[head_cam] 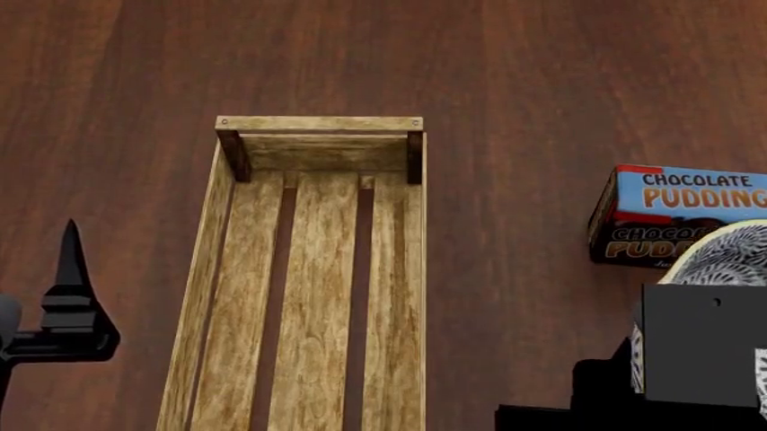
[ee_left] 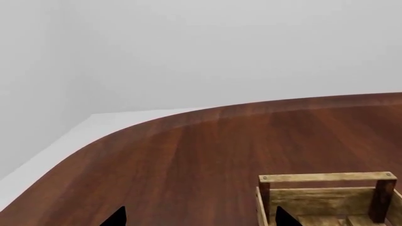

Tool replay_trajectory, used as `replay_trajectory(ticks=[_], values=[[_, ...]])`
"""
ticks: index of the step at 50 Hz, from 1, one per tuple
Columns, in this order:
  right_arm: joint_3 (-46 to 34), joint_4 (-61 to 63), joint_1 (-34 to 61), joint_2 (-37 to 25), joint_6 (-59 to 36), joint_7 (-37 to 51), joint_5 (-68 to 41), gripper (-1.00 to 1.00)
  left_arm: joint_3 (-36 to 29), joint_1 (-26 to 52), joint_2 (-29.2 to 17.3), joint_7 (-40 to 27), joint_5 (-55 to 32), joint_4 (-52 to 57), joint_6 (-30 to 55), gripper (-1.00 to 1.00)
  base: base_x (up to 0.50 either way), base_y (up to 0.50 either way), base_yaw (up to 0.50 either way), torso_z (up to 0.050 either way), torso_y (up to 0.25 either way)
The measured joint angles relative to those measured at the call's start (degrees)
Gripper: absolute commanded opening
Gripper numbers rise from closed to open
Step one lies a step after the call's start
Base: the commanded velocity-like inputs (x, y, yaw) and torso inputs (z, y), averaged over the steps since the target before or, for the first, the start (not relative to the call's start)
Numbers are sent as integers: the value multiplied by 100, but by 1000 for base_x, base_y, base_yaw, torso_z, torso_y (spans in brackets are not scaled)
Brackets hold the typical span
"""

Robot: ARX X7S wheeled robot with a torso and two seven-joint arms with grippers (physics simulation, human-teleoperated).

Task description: Stack the left bowl on the right bowl and place them in the tray.

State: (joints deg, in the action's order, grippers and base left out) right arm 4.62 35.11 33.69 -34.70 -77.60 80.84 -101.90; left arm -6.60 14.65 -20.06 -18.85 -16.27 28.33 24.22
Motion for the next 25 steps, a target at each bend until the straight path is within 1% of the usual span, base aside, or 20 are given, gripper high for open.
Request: replay_trajectory(ticks=[10, 25], values=[[-351, -99, 410, -358, 173, 458, -531, -100, 11, 4, -13, -18, -21, -1, -3, 100, 0, 0, 0, 0, 0], [-834, -410, 975, -879, 428, 670, -915, -100, 8, 14, -32, -50, -45, 10, 8, 100, 0, 0, 0, 0, 0]])
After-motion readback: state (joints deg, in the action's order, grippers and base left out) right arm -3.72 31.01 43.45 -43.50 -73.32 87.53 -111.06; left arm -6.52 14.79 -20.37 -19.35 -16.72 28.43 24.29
